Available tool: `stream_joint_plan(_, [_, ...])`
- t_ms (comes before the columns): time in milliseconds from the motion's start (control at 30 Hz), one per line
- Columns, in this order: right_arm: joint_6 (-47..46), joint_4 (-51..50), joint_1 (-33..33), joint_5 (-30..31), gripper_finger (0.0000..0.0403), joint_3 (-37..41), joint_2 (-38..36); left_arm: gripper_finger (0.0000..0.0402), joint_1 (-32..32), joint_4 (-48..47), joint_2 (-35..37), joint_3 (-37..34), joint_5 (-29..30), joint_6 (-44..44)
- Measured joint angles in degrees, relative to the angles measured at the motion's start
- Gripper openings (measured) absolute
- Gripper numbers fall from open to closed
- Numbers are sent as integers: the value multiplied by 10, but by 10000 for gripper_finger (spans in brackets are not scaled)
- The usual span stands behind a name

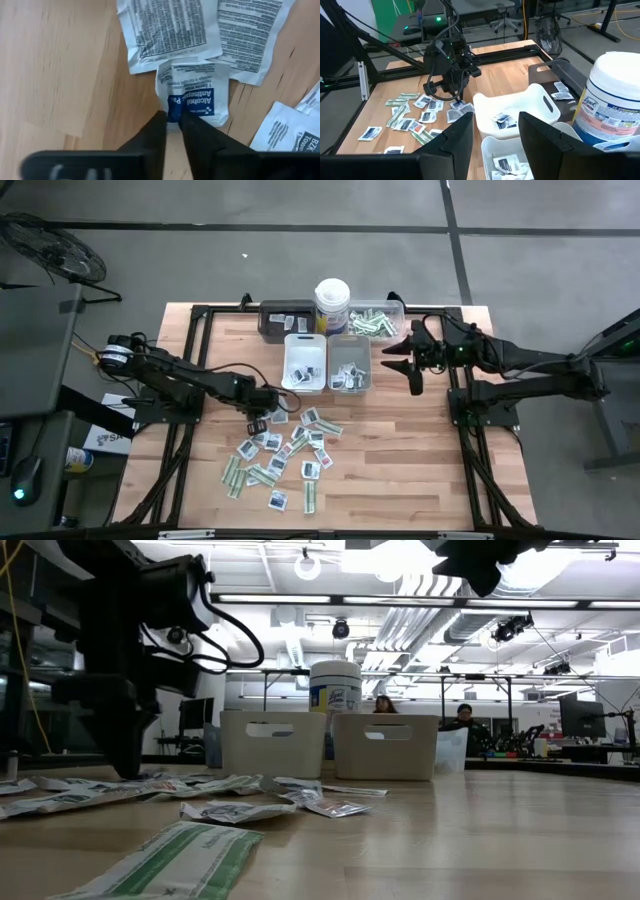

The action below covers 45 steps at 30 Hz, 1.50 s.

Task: Pick & Place First Aid Supplies
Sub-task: Put the alcohol wipe into the white bin

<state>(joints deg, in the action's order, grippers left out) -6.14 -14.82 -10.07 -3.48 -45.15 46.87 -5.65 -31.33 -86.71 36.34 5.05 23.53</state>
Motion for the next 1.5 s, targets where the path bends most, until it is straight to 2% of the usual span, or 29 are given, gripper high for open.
stream_joint_plan(133, [0,-5,0,1,147,0,0,8,0,4,0,0,1,-4])
stream_joint_plan(367, [0,-5,0,1,145,0,0,3,0,-15,13,3,-19,-32])
stream_joint_plan(567, [1,-5,0,10,145,0,0,0,1,-62,65,17,-60,-65])
stream_joint_plan(833, [1,-5,0,22,145,0,0,0,0,-55,135,21,-96,-52])
stream_joint_plan(1133, [0,-4,0,45,146,0,0,0,0,-3,204,22,-55,-22])
stream_joint_plan(1333, [1,-4,0,67,142,0,0,0,1,60,208,23,-2,-10])
stream_joint_plan(1500, [1,-4,0,78,142,0,0,0,12,113,208,23,18,-7])
